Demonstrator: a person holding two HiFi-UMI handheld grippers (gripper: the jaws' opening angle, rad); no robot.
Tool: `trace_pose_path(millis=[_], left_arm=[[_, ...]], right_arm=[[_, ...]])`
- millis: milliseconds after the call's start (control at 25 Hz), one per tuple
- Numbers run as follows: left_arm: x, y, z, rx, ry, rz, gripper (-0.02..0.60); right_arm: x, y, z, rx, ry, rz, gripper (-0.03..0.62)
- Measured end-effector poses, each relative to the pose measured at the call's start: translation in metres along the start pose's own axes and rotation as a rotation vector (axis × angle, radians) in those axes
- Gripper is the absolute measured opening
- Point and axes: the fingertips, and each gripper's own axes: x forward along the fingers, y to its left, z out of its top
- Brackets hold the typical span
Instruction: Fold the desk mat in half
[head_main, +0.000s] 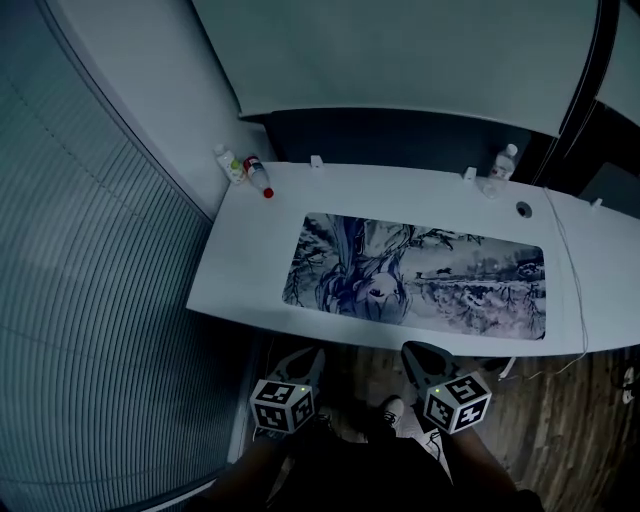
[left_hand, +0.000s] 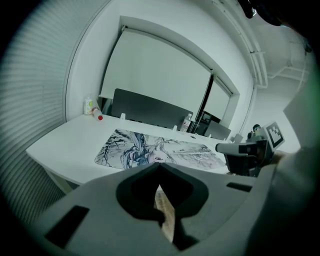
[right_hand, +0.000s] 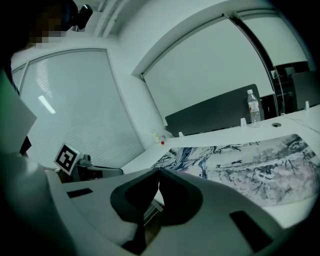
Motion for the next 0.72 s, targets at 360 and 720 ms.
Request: trace_pose_path(millis=[360, 720], left_arm=[[0.009, -0.010, -0.005, -0.036, -0.023, 0.103, 0.005], [0.011, 0.018, -0.006, -0.049, -0.015, 0.177, 0.005]], right_arm=[[-0.013, -0.012, 0.005, -0.026, 0.014, 0.087, 0.023], [-0.012, -0.025, 0.005, -0.001, 0.019, 0.082, 0.023]])
